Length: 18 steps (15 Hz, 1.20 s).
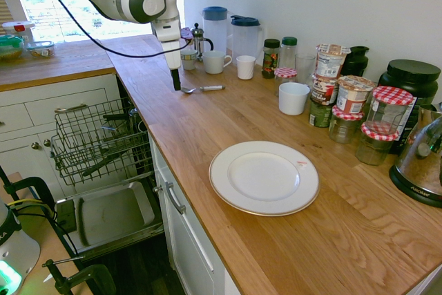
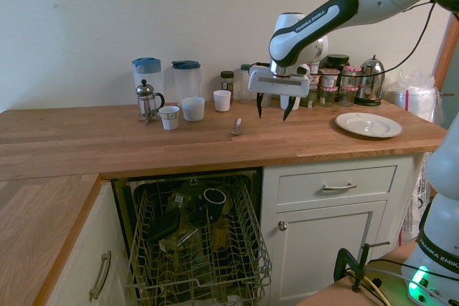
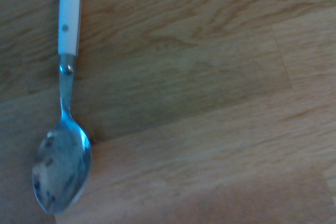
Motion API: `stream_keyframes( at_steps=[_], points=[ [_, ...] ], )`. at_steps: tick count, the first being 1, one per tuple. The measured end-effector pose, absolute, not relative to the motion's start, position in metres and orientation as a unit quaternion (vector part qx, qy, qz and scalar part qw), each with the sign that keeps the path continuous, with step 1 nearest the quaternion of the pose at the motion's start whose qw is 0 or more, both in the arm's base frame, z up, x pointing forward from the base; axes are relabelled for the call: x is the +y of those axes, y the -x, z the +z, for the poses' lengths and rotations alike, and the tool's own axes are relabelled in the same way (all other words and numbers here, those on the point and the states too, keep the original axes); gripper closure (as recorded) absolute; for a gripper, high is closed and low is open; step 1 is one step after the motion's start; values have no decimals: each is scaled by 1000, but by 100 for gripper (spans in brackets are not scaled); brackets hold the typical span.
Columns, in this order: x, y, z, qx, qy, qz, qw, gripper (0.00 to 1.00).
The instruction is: Put the spoon in the dishwasher
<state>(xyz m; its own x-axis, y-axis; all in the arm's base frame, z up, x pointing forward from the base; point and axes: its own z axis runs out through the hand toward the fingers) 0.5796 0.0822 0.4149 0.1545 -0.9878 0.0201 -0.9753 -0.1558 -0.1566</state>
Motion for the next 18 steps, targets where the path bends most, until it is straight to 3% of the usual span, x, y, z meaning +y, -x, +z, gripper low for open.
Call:
stream_keyframes(
  at_steps=[6, 14, 15, 18],
  points=[
    [105, -658, 395, 695, 714, -67, 54, 0],
    [126, -719, 346, 700, 711, -42, 45, 0],
    [129, -723, 341, 700, 712, -40, 42, 100],
    [133, -729, 342, 701, 711, -35, 40, 100]
  ],
)
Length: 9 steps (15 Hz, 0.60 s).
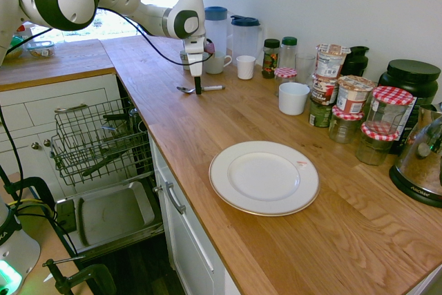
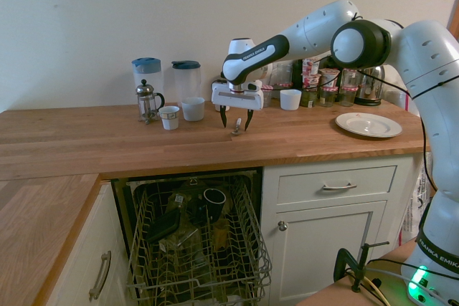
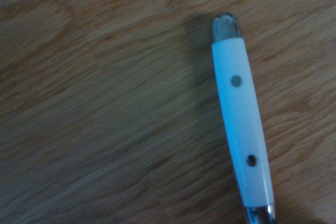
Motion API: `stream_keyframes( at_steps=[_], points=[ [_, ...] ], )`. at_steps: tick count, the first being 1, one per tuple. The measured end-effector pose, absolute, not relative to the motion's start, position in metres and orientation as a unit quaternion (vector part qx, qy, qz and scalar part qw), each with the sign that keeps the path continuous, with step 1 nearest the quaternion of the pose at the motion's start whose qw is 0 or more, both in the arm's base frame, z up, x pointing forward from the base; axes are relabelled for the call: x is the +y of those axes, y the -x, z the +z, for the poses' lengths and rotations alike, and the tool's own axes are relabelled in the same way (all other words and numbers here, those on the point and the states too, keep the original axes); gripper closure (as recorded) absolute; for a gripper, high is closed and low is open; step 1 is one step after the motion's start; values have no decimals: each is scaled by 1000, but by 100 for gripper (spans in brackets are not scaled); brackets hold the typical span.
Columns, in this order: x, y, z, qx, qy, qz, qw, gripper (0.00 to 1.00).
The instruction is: Put the spoon in the dishwasher
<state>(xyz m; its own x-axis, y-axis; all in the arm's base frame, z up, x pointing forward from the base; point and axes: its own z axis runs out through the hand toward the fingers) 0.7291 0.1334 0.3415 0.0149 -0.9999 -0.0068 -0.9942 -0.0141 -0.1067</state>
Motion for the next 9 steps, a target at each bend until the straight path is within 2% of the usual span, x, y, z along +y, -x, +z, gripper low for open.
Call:
stream_keyframes(
  at_steps=[9],
  points=[
    [128, -727, 339, 703, 711, -10, 30, 100]
  ],
)
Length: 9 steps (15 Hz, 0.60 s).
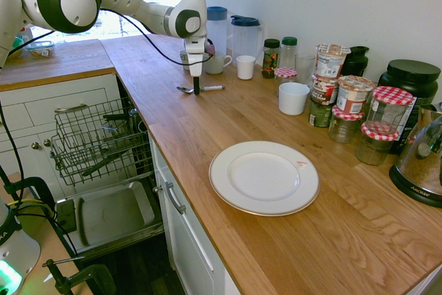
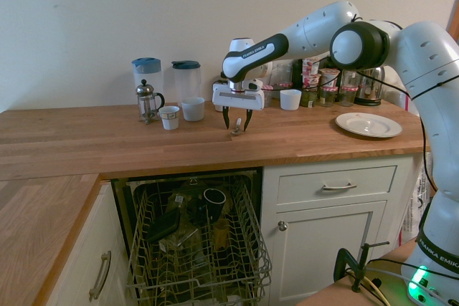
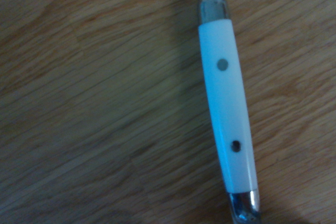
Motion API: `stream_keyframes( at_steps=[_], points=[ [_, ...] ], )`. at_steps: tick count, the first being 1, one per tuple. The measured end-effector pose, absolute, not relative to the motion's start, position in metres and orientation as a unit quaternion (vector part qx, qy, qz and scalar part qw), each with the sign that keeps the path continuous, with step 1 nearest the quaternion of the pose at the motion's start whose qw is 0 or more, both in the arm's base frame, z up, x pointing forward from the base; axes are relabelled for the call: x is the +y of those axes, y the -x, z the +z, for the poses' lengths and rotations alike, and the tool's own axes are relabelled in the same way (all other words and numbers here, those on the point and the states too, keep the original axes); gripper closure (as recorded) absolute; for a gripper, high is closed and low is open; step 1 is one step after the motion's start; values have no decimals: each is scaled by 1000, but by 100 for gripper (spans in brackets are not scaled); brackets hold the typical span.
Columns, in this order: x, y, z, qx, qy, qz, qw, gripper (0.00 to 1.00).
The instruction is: Put the spoon in the dishwasher
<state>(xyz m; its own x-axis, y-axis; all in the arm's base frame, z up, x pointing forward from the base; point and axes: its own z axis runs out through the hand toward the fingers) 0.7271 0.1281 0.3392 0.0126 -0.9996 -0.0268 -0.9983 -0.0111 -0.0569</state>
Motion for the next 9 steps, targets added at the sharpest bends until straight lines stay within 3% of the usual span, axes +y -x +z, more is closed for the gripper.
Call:
stream_keyframes(
  at_steps=[9],
  points=[
    [117, -724, 338, 705, 709, 7, 38, 100]
  ],
)
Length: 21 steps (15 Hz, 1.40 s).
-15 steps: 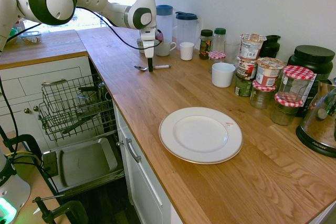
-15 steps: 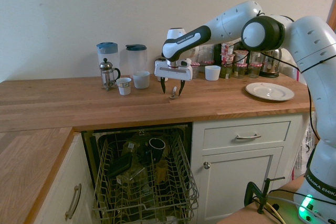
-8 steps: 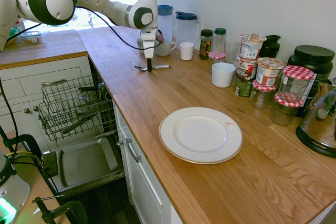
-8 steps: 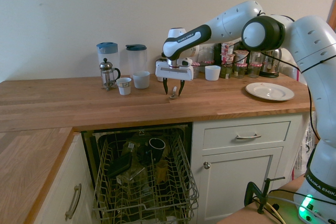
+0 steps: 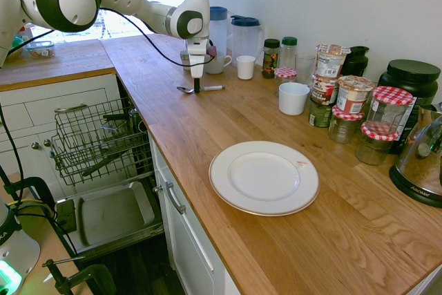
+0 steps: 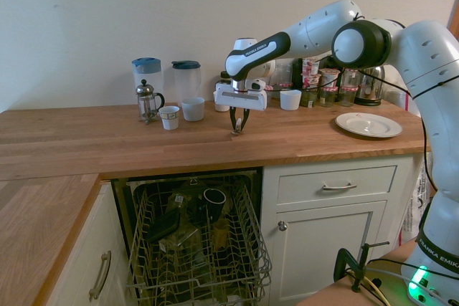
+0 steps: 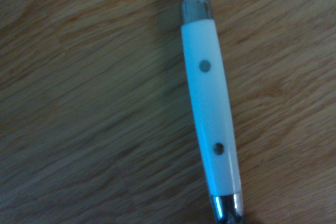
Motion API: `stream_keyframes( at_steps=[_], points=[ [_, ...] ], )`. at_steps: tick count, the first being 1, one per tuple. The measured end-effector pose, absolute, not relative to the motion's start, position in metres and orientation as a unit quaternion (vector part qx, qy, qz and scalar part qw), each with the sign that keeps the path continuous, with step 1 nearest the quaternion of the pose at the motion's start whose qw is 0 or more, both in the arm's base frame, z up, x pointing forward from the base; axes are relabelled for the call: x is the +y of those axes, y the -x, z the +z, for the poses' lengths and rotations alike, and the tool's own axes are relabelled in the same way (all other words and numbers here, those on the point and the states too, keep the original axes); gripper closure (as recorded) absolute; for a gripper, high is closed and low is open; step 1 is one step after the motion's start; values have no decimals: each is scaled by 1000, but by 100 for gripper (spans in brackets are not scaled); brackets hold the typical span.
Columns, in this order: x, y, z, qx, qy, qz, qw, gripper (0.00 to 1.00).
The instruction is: Put the spoon in the dishwasher
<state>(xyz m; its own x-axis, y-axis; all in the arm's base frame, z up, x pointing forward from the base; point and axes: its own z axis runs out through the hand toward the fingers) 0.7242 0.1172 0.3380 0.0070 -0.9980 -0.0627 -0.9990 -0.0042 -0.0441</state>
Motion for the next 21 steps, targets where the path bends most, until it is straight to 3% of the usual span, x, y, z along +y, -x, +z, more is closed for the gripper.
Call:
stream_keyframes(
  at_steps=[9, 15, 21],
  points=[
    [123, -700, 372, 697, 715, -11, 56, 100],
    [210, -607, 446, 673, 735, -54, 67, 100],
    [335, -522, 429, 645, 759, -61, 66, 100]
  ],
)
